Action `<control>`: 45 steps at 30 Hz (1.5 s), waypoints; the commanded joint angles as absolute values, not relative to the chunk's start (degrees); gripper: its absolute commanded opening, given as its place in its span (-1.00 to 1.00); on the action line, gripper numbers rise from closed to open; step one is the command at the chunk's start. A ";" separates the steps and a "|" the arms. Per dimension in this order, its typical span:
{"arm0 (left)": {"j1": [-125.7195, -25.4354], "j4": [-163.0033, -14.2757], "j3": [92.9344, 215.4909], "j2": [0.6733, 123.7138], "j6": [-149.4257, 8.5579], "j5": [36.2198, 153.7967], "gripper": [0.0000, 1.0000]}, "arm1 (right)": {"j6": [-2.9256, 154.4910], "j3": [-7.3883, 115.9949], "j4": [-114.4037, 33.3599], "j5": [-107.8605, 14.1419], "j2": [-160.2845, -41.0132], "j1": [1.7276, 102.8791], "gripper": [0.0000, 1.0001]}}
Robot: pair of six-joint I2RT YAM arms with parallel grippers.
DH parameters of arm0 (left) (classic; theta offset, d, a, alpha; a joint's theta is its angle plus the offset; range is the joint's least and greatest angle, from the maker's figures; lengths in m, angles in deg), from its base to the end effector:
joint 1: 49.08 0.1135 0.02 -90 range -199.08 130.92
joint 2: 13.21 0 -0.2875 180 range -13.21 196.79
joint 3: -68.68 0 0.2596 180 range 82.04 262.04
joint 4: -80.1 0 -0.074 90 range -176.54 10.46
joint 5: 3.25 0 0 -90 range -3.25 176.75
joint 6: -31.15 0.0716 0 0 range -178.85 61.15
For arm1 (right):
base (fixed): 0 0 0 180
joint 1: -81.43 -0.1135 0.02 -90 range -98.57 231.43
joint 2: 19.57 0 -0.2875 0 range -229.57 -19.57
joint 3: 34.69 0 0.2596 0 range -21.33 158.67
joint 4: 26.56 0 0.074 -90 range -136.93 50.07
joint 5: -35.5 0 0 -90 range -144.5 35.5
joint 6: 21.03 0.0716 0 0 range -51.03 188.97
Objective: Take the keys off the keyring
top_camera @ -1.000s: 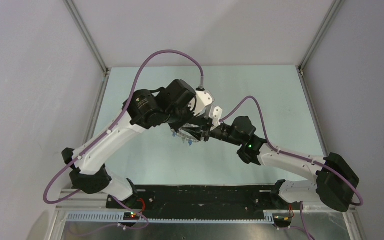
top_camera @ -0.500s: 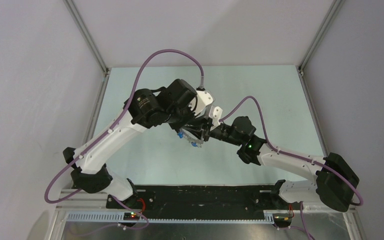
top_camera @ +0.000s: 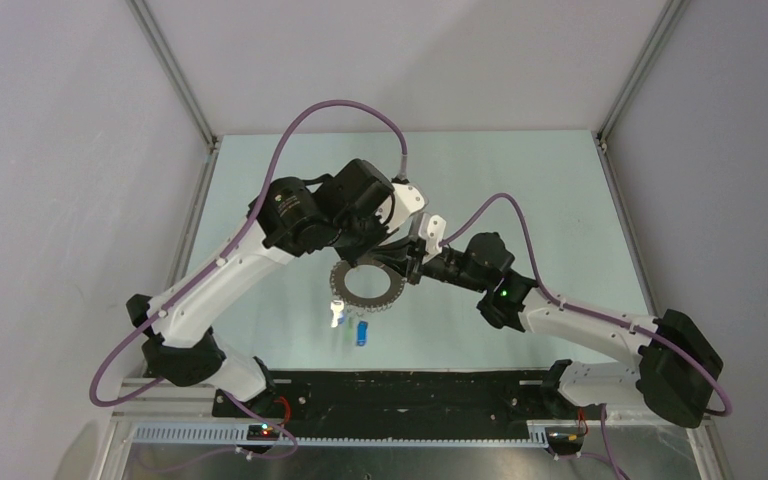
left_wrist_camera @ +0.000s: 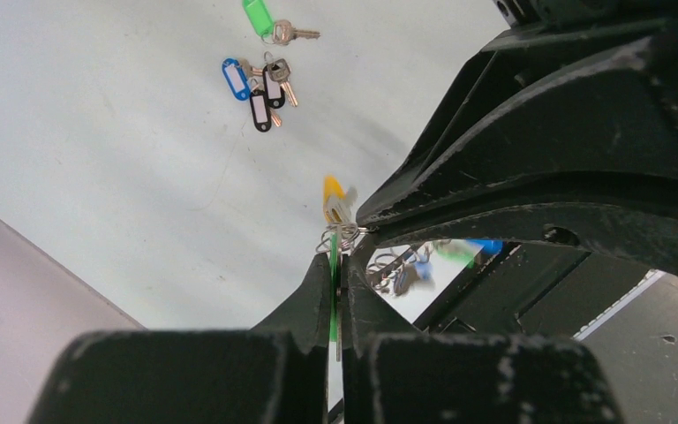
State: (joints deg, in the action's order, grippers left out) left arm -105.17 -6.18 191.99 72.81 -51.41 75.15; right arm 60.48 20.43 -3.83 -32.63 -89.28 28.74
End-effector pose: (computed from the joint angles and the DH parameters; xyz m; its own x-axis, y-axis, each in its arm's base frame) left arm 0.1717 -0.2296 0.4375 -0.3637 0.7684 -0.5266 0.8048 0.5439 0.2377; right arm 0.1670 0.2632 0.3377 0.2269 0.0716 -0.9713 -0.9384 0.2829 -0.1983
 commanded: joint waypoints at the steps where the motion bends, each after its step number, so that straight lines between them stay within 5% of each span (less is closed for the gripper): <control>1: -104.20 -6.30 195.37 73.32 -51.46 77.33 -1.00 | 54.95 20.57 -7.53 -28.10 -86.15 28.57 -1.00; 23: -96.43 -6.64 194.50 77.05 -54.40 96.28 -1.00 | 42.91 11.74 2.43 -30.03 -75.71 27.73 -1.00; 30: -95.65 -6.90 195.86 75.78 -55.63 92.91 -1.00 | 44.64 11.72 -5.33 -34.20 -72.92 27.73 -0.29; 32: -95.66 -6.81 195.65 75.78 -56.08 92.70 -1.00 | 45.75 11.71 -6.70 -34.78 -72.07 27.73 -0.21; 45: -95.66 -6.76 195.87 75.32 -57.01 90.36 -1.00 | 53.15 11.80 -12.94 -28.54 -69.87 27.86 -0.31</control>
State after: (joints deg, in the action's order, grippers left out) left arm -95.82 -5.39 192.96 77.48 -55.83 91.00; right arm 49.22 11.36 -11.94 -32.20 -70.02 28.02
